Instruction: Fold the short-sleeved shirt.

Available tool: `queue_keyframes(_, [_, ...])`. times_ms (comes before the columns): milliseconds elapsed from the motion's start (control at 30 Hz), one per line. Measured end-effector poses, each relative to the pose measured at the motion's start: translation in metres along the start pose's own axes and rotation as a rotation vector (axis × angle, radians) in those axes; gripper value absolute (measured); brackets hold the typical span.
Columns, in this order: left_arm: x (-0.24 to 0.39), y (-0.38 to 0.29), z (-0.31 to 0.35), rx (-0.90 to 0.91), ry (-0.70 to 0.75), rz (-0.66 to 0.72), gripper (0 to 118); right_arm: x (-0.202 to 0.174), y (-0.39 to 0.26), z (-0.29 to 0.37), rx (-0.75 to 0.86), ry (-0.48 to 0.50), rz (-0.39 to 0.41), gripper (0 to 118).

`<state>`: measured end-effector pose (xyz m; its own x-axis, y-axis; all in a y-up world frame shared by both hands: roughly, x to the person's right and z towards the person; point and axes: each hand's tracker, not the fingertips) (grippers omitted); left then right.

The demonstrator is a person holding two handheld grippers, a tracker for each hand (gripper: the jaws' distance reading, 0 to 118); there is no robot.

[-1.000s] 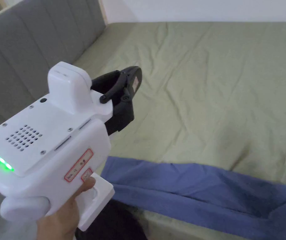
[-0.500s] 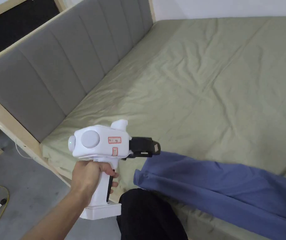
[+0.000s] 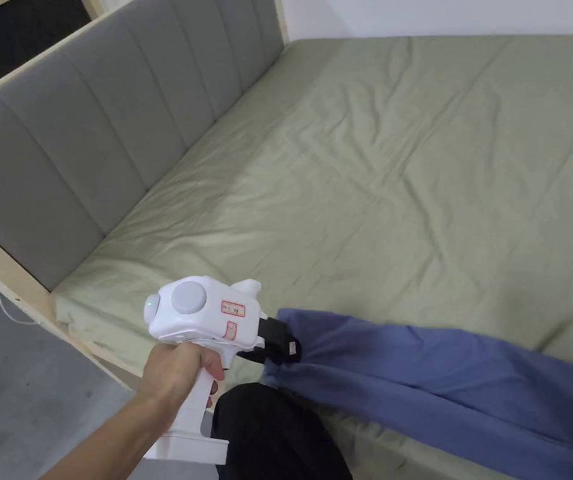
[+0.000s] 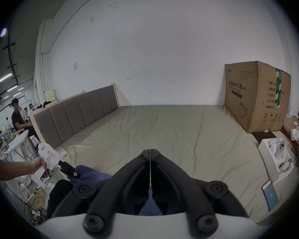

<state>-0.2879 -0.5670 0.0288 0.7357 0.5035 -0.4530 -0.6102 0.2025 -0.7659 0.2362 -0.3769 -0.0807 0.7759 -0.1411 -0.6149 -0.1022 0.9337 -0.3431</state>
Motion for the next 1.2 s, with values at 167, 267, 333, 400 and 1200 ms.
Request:
queue_keyframes(167, [0.028, -0.013, 0.007, 0.076, 0.097, -0.071, 8, 0.0, 0.004, 0.005, -0.006, 0.012, -0.002, 1])
queue_keyframes(267, [0.049, -0.019, 0.025, 0.118, 0.088, -0.105, 8, -0.002, 0.01, 0.008, 0.003, 0.001, 0.02, 1])
queue_keyframes(333, [0.077, -0.023, 0.037, 0.143, 0.119, -0.228, 8, 0.003, 0.013, 0.009, 0.006, 0.002, 0.012, 1])
queue_keyframes(400, [0.114, -0.032, 0.041, 0.148, 0.158, -0.361, 8, 0.005, 0.013, 0.011, 0.019, -0.021, 0.024, 1])
queue_keyframes(1200, [0.237, -0.065, -0.109, -0.069, -0.045, -0.461, 64, 0.035, 0.009, 0.028, 0.012, -0.07, -0.038, 1])
